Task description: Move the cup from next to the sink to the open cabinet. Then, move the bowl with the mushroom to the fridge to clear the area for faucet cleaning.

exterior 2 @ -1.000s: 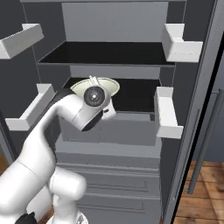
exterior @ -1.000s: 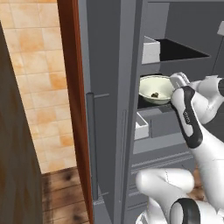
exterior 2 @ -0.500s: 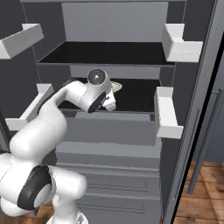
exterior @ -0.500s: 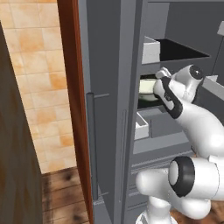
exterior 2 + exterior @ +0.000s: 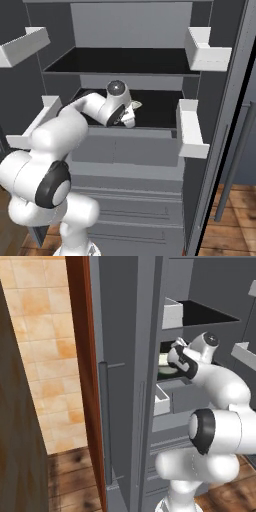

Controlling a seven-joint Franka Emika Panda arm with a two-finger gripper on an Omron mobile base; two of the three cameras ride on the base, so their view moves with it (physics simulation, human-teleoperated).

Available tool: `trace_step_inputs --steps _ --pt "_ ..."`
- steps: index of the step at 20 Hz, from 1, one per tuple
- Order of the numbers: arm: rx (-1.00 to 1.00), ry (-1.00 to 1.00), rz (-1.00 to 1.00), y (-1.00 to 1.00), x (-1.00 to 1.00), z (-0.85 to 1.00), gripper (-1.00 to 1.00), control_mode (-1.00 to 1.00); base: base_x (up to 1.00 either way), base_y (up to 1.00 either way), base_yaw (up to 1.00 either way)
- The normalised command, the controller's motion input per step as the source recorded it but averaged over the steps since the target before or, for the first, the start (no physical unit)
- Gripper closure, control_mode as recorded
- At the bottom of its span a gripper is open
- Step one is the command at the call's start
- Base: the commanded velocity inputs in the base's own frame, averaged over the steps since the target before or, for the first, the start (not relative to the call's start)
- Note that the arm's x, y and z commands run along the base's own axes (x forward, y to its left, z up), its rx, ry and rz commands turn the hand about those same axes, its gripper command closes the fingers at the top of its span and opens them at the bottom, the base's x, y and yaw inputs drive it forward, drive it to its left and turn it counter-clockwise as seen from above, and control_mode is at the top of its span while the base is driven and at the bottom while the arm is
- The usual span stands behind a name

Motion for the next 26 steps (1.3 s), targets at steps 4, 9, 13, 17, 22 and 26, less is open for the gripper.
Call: trace_step_inputs --steps 4,9,13,17,22,26 --pt "0.00 -0.02 -0.04 0.00 0.46 -0.32 1.00 -1.00 0.00 0.00 0.00" --pt "0.00 -0.06 -0.04 0.05 0.53 -0.46 1.00 -1.00 0.00 0.00 0.00" --pt "0.00 -0.09 -0.03 0.17 0.60 -0.41 1.00 -1.00 0.00 0.00 0.00" --pt "-0.03 -0.07 -0.06 0.29 0.56 -0.20 -1.00 -1.00 0.00 0.00 0.00" --pt "0.00 -0.01 0.00 0.00 -0.03 0.00 -1.00 -1.00 0.00 0.00 0.00" --pt "0.00 -0.17 0.00 0.00 -0.32 0.48 -1.00 -1.00 0.00 0.00 0.00"
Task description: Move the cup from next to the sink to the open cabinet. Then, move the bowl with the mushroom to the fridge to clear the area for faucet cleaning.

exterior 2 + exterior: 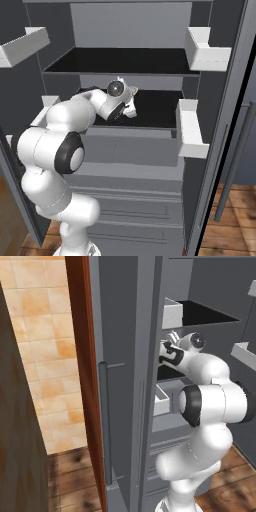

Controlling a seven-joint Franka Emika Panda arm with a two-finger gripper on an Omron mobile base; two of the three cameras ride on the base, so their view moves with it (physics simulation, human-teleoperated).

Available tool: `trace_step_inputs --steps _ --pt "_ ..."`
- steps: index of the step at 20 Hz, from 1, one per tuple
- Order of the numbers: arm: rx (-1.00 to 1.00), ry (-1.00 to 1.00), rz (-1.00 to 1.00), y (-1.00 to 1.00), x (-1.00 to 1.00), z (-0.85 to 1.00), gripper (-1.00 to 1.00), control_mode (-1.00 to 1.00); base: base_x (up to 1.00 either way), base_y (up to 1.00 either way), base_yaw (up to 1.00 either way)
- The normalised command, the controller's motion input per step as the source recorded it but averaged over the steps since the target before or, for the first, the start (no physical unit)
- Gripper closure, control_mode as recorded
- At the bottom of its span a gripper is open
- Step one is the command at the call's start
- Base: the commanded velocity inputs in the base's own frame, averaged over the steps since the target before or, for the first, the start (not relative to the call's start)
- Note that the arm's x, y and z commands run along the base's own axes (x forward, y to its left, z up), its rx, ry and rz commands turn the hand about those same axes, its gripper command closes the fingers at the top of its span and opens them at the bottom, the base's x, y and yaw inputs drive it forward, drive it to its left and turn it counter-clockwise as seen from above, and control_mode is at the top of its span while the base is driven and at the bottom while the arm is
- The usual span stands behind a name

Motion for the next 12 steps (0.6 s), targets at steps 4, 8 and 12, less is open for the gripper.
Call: trace_step_inputs --steps 4,8,12 --pt "0.00 -0.21 0.00 0.00 -0.34 0.87 -1.00 -1.00 0.00 0.00 0.00" --pt "0.00 -0.14 0.00 0.00 -0.59 0.46 -1.00 -1.00 0.00 0.00 0.00" --pt "0.00 -0.15 0.00 -0.10 -0.99 0.14 -1.00 -1.00 0.00 0.00 0.00"
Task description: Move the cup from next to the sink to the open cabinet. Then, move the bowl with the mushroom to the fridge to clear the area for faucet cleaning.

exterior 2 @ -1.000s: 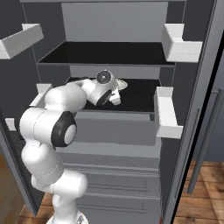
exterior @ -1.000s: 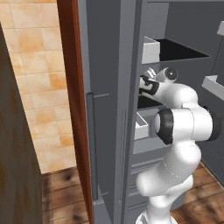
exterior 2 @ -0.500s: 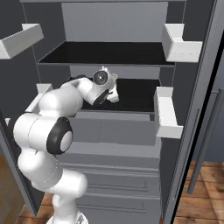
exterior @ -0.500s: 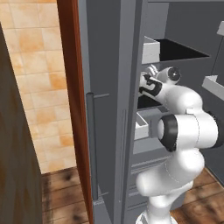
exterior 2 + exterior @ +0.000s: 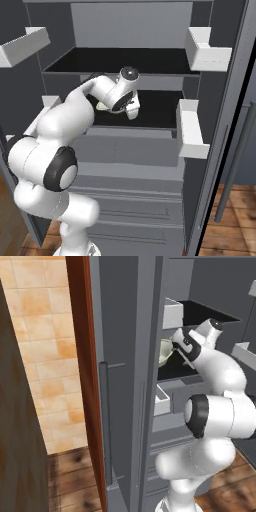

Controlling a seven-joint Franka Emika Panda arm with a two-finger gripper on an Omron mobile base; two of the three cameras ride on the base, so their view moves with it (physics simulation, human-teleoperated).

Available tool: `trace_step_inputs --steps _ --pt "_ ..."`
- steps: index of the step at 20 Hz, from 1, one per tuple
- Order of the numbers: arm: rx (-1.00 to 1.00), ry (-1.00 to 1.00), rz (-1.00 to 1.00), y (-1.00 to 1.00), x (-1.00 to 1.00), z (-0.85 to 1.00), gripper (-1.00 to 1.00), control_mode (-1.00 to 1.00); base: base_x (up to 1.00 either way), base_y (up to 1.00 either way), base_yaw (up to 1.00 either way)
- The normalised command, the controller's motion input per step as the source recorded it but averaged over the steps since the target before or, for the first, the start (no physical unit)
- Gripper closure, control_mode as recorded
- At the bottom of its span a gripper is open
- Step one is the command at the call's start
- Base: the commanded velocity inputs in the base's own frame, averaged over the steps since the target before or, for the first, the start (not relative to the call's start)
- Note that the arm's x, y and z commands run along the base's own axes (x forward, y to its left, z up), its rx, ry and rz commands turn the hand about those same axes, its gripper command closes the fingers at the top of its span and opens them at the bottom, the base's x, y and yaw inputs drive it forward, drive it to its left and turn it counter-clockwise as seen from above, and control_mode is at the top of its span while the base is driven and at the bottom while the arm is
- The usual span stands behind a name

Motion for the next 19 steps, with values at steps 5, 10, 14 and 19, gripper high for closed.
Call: trace_step_inputs --steps 5,10,14,19 --pt "0.01 -0.18 -0.01 -0.39 -1.00 -0.10 -1.00 -1.00 0.00 0.00 0.00" --pt "0.03 -0.29 -0.03 -0.49 -1.00 -0.27 -1.00 -1.00 0.00 0.00 0.00" --pt "-0.02 -0.13 0.00 -0.07 -1.00 -0.95 -1.00 -1.00 0.00 0.00 0.00" --pt "-0.26 0.01 0.17 0.69 -1.00 -1.00 -1.00 -1.00 0.00 0.00 0.00"
